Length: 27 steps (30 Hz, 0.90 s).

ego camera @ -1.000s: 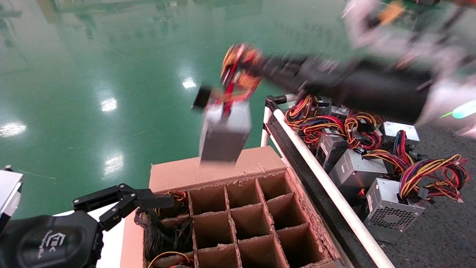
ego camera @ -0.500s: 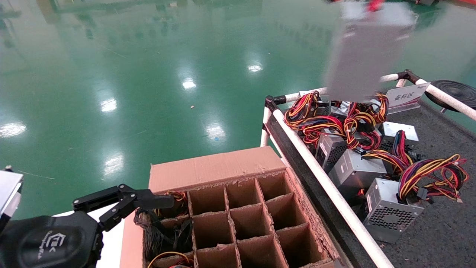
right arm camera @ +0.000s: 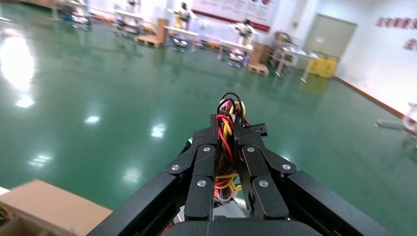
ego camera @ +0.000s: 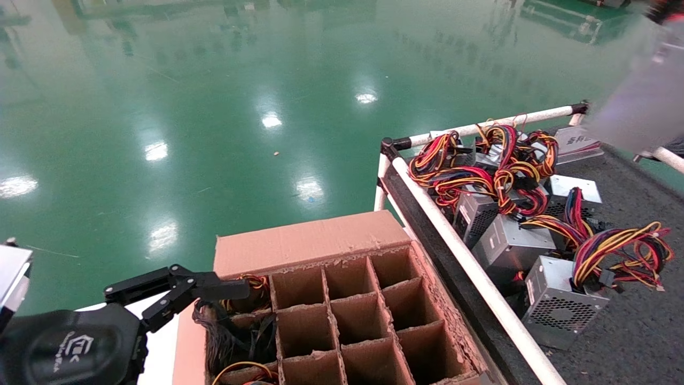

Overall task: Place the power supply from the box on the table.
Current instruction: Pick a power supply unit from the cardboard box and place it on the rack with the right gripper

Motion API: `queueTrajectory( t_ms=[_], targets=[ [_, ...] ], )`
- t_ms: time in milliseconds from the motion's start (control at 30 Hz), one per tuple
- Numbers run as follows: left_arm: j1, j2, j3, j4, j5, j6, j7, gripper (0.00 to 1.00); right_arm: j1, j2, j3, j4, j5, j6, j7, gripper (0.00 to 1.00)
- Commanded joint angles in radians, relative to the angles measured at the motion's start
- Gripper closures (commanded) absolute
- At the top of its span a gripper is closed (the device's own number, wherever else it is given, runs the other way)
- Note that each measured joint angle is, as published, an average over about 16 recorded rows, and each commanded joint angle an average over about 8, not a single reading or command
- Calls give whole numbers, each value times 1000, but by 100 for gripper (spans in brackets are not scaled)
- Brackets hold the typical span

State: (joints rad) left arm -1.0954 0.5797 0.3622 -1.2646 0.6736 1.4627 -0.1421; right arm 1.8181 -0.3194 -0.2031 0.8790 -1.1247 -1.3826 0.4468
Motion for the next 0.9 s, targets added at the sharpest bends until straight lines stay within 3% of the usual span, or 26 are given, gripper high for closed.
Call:
queueTrajectory(
  t_ms=[33, 433, 900],
  targets=[
    [0, 0, 0, 0, 0, 0, 0, 0, -2, 26, 5, -29, -3, -14, -21, 100],
    [0, 0, 0, 0, 0, 0, 0, 0, -31, 90, -2, -228, -32, -89, -168, 100],
    [0, 0, 0, 0, 0, 0, 0, 0, -103, 102, -18, -439, -40, -151, -317, 100]
  ],
)
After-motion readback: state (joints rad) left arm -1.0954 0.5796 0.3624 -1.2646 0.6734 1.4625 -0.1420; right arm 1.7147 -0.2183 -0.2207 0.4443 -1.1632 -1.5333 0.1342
